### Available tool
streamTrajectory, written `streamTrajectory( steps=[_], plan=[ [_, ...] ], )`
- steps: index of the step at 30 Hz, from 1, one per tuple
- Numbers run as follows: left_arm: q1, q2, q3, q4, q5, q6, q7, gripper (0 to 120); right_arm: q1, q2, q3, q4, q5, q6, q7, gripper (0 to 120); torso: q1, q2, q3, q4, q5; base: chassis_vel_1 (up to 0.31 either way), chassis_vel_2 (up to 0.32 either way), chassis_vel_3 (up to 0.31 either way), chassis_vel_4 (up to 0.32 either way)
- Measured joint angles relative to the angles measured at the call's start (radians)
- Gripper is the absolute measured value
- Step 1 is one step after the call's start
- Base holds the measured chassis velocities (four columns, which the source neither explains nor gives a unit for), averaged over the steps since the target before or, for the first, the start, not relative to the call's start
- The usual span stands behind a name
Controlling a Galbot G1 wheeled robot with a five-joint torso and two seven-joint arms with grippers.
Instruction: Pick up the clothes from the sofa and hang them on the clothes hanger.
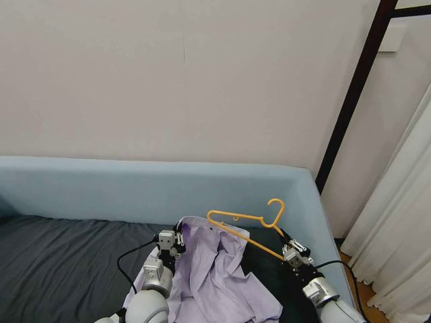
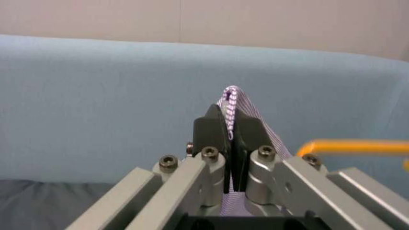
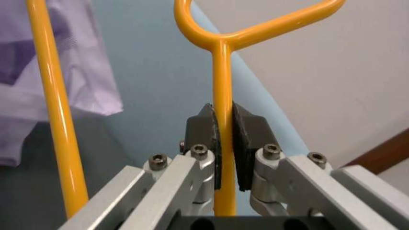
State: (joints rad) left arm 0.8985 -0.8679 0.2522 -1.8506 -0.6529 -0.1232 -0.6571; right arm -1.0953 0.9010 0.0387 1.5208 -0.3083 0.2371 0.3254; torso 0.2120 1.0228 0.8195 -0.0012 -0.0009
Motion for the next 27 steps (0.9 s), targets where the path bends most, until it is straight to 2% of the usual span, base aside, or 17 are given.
streamTrajectory(
  steps=[4, 9, 19, 27],
  plan=[
    [0.008, 0.006, 0.002, -0.018, 0.000, 0.001, 0.000, 0, -0.016, 0.026, -0.016, -0.026, -0.102, 0.023, 0.012, 4, 0.000, 0.000, 0.000, -0.0001, 0.0000, 0.000, 0.000, 0.000, 0.000],
    [0.040, 0.012, 0.006, -0.044, 0.015, 0.002, 0.002, 0, 0.001, 0.053, -0.045, -0.040, -0.115, 0.012, 0.027, 4, 0.000, 0.000, 0.000, 0.0001, 0.0001, 0.000, 0.000, 0.000, 0.000],
    [0.113, 0.009, 0.006, -0.086, 0.067, -0.001, 0.015, 0, 0.069, 0.108, -0.113, -0.076, -0.051, -0.021, 0.038, 4, 0.000, 0.000, 0.000, 0.0002, 0.0001, 0.000, 0.000, 0.000, 0.000],
    [0.091, -0.012, 0.025, -0.073, 0.072, 0.001, 0.017, 0, 0.097, 0.141, -0.146, -0.117, -0.101, -0.029, 0.048, 4, 0.000, 0.000, 0.000, 0.0000, 0.0000, 0.000, 0.000, 0.000, 0.000]
  ],
)
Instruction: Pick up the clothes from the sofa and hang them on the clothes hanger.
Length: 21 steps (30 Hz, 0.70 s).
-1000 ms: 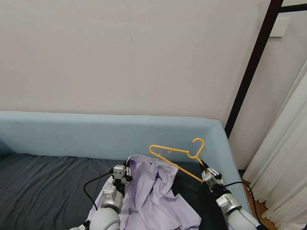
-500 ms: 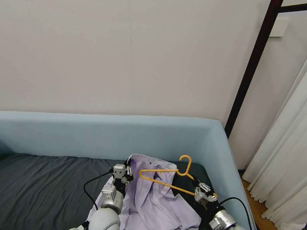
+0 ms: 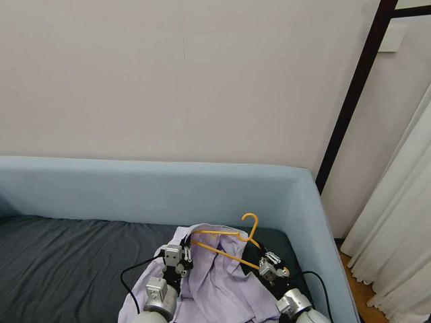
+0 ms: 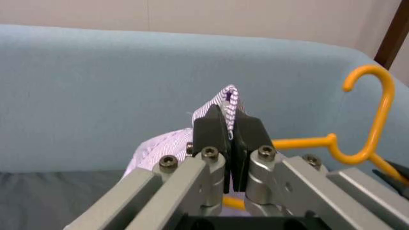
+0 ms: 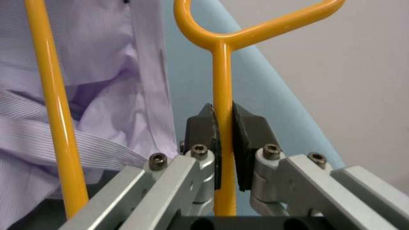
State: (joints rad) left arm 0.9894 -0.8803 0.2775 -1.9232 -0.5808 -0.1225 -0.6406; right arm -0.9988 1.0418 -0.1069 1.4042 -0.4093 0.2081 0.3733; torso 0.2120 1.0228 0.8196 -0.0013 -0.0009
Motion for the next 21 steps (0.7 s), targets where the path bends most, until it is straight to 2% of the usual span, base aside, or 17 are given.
streamTrajectory(
  steps=[13, 21],
  plan=[
    [-0.029, 0.012, 0.056, -0.024, -0.007, 0.017, 0.004, 0, 0.061, 0.066, -0.039, -0.086, -0.048, 0.003, 0.011, 4, 0.000, 0.000, 0.000, 0.0002, 0.0001, 0.000, 0.000, 0.000, 0.000],
    [-0.060, 0.021, 0.096, -0.026, -0.008, 0.018, 0.015, 0, 0.090, 0.080, -0.077, -0.105, -0.066, 0.001, 0.013, 4, 0.000, 0.000, 0.000, 0.0001, 0.0002, 0.000, 0.000, 0.000, 0.000]
  ],
)
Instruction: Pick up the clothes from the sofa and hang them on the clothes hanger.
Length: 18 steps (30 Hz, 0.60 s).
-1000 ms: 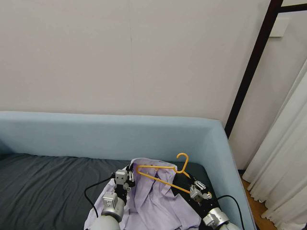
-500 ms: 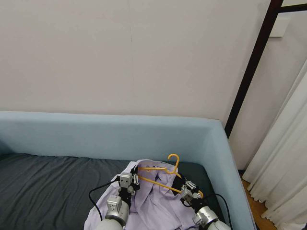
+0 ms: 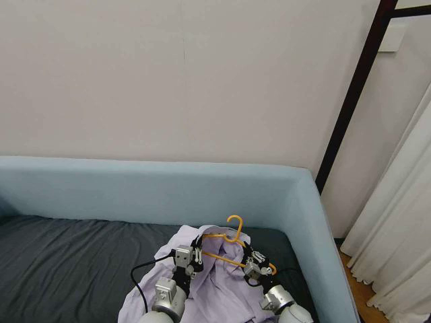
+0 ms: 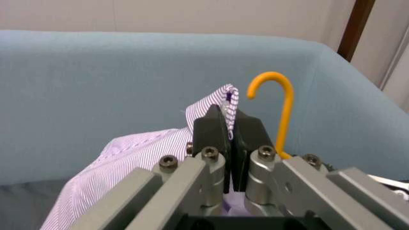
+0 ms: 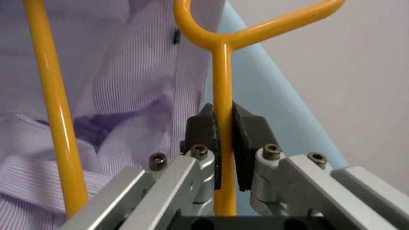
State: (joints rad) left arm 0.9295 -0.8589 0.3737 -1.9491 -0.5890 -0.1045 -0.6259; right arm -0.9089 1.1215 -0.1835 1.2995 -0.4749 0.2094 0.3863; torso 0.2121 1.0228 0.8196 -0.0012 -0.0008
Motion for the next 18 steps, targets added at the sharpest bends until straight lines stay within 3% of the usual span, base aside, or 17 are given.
streamTrajectory(
  steps=[18],
  plan=[
    [0.023, 0.036, 0.053, -0.014, 0.011, 0.002, 0.054, 0, 0.039, -0.006, -0.014, -0.006, -0.117, 0.043, -0.003, 4, 0.000, 0.000, 0.000, 0.0000, 0.0000, 0.000, 0.000, 0.000, 0.000]
  ],
)
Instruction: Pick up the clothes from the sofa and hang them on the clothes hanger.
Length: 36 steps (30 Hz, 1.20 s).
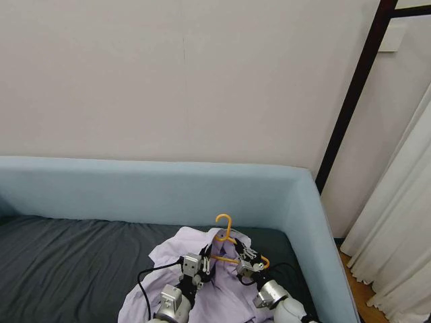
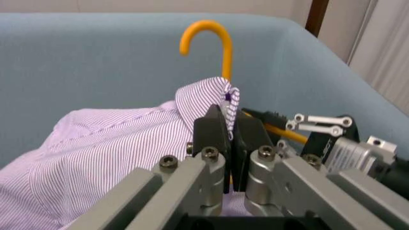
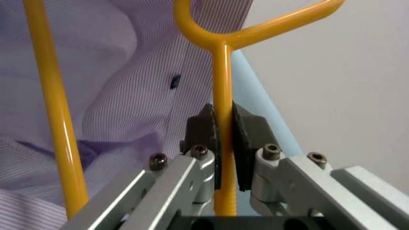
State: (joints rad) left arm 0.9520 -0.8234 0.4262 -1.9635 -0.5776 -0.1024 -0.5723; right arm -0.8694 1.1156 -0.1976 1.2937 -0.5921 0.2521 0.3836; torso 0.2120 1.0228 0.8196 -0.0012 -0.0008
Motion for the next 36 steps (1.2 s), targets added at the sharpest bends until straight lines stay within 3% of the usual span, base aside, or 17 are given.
streamTrajectory(
  steps=[12, 20, 29, 32, 36],
  plan=[
    [0.026, 0.003, -0.002, 0.026, -0.035, 0.025, -0.005, 0, -0.048, -0.017, 0.051, 0.069, -0.103, 0.049, -0.022, 4, 0.000, 0.000, 0.000, 0.0000, 0.0000, 0.000, 0.000, 0.000, 0.000],
    [0.033, 0.023, -0.007, -0.002, -0.013, 0.048, -0.014, 0, -0.061, -0.022, 0.057, 0.091, -0.090, 0.048, -0.025, 4, 0.000, 0.000, 0.000, -0.0001, 0.0000, 0.000, 0.000, 0.000, 0.000],
    [0.181, 0.085, -0.065, -0.063, 0.130, 0.130, -0.034, 32, -0.060, -0.046, 0.069, 0.102, -0.023, 0.037, -0.026, 4, 0.000, 0.000, 0.000, 0.0001, 0.0000, 0.000, 0.000, 0.000, 0.000],
    [0.212, 0.106, -0.075, -0.067, 0.184, 0.120, -0.032, 43, -0.062, -0.052, 0.074, 0.114, -0.013, 0.036, -0.026, 4, 0.000, 0.000, 0.000, 0.0002, -0.0001, 0.000, 0.000, 0.000, 0.000],
    [0.243, 0.148, -0.114, -0.080, 0.271, 0.049, -0.006, 54, -0.064, -0.067, 0.097, 0.145, -0.005, 0.036, -0.025, 4, 0.000, 0.000, 0.000, 0.0001, 0.0002, 0.000, 0.000, 0.000, 0.000]
  ],
)
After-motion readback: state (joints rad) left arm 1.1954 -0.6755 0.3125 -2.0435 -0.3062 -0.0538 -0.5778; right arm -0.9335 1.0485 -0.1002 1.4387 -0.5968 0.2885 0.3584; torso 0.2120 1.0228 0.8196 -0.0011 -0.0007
